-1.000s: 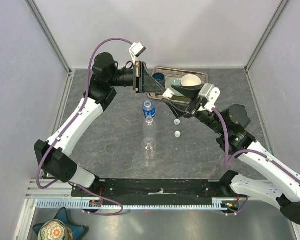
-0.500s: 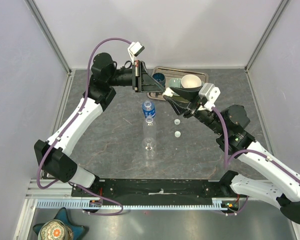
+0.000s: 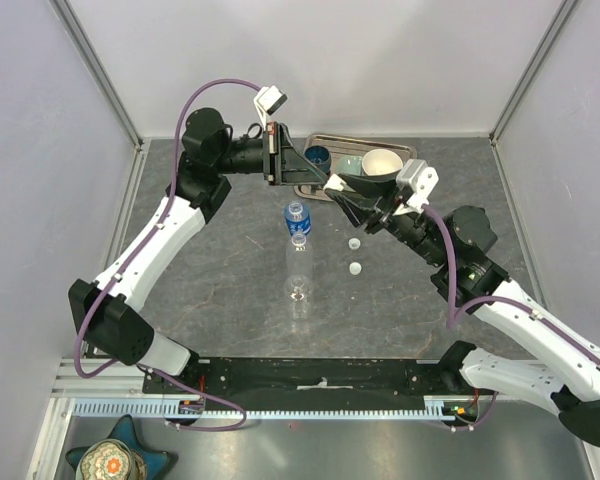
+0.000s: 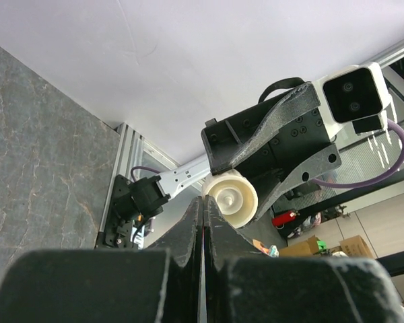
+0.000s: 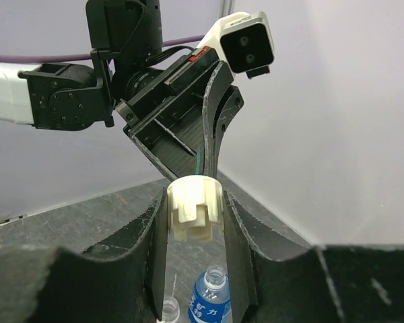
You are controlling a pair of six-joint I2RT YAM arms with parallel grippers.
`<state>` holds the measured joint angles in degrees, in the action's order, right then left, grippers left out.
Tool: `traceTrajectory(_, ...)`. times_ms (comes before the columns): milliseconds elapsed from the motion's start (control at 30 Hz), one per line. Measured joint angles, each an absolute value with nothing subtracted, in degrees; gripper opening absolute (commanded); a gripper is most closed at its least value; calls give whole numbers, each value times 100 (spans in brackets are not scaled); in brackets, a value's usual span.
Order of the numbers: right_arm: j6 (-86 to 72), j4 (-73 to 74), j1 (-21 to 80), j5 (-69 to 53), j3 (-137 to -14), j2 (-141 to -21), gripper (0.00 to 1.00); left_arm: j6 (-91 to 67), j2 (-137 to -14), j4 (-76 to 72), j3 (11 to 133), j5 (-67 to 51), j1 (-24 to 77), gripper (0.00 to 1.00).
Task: Screw on the bottle caps
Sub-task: Pick up the bottle cap from the center of the board, then pick up the plastic bottle at the center of the board.
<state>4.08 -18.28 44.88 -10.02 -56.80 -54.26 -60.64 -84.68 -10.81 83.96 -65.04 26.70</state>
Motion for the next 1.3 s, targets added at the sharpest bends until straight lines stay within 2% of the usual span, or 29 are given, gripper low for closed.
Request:
traceTrajectory(33,379,-1787,4488,-1009,-5723,-5448,3,-6066,-8468,-1085,8392,-6499,2668,11)
traceTrajectory(67,357,-1723,4488,-1015,-5780,-5474,2,-6064,-8462,-1090,8385,-6493,2659,32)
traceTrajectory(100,333,-1645,4488,-1020,-5846,-5502,2,-6062,-8444,-1085,8366,-6482,2652,43)
traceTrajectory(133,318,-1533,4488,-1031,-5942,-5546,2,-6036,-8431,-1076,8355,-6466,2644,48)
traceTrajectory(200,292,-1358,4488,-1068,-6176,-5629,1,-5885,-8399,-860,8355,-6416,2611,72)
traceTrajectory(267,281,-1090,4491,-1122,-6381,-5660,1,-5596,-8348,-563,8359,-6324,2571,90)
traceTrajectory(367,292,-735,4506,-1162,-6598,-5658,1,-5081,-8237,19,8368,-6265,2434,99)
traceTrajectory(533,329,-220,4508,-1017,-6757,-5502,1,-3291,-7703,1317,8099,-6125,2185,99)
traceTrajectory(700,351,95,4510,-864,-6812,-5188,1,-1385,-6558,2381,6716,-5931,2189,98)
traceTrajectory(833,370,250,4510,-742,-6820,-4991,1,-364,-6180,2847,5857,-5721,2279,95)
traceTrajectory(1000,370,351,4510,-652,-6820,-4936,1,388,-6160,3072,5240,-5478,2451,93)
traceTrajectory(1300,370,443,4510,-589,-6820,-4932,1,819,-6211,2912,4930,-4945,2786,90)
